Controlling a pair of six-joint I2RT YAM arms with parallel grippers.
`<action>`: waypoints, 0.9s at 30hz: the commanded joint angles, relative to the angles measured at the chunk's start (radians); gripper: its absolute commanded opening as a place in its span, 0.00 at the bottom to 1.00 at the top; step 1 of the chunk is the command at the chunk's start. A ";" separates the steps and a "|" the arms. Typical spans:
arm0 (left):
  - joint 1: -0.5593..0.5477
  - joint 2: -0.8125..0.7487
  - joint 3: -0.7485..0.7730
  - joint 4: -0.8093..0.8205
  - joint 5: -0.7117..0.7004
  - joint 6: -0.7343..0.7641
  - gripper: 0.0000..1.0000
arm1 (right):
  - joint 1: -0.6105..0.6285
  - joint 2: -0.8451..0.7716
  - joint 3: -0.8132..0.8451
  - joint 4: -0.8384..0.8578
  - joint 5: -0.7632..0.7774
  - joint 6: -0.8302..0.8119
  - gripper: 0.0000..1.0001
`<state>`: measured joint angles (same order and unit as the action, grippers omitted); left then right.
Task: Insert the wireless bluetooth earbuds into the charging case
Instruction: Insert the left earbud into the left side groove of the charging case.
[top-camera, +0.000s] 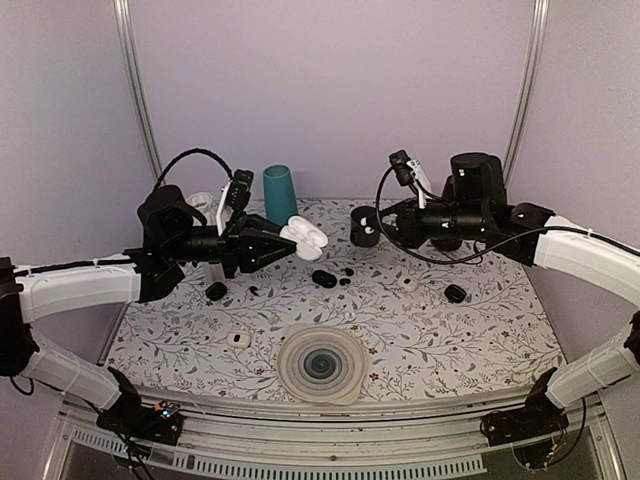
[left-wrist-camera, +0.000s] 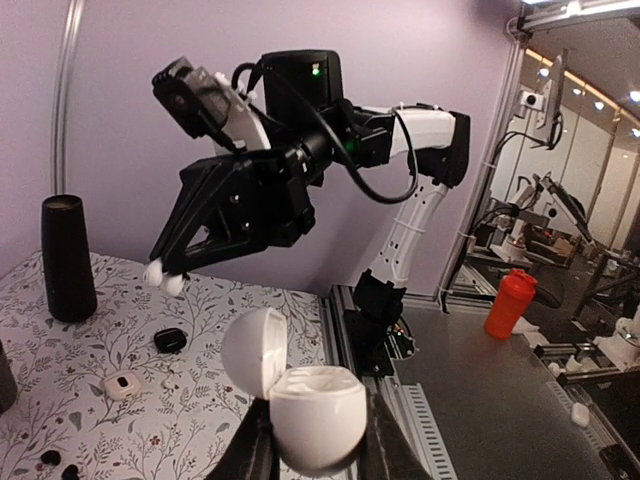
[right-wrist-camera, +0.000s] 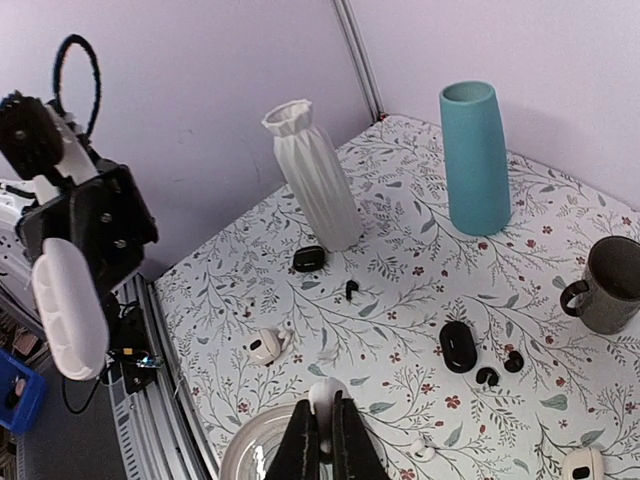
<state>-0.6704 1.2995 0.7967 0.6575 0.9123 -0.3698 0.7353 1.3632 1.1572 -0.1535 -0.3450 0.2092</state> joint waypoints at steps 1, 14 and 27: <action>0.014 0.027 0.040 0.038 0.111 -0.007 0.00 | 0.052 -0.092 0.009 -0.009 -0.046 -0.069 0.03; -0.003 0.072 0.084 -0.055 0.125 0.022 0.00 | 0.228 -0.060 0.171 -0.058 -0.046 -0.160 0.04; -0.036 0.093 0.127 -0.126 0.111 0.057 0.00 | 0.297 0.045 0.269 -0.133 -0.013 -0.234 0.04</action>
<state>-0.6895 1.3838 0.8856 0.5560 1.0241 -0.3397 1.0122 1.3735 1.3811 -0.2390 -0.3943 0.0242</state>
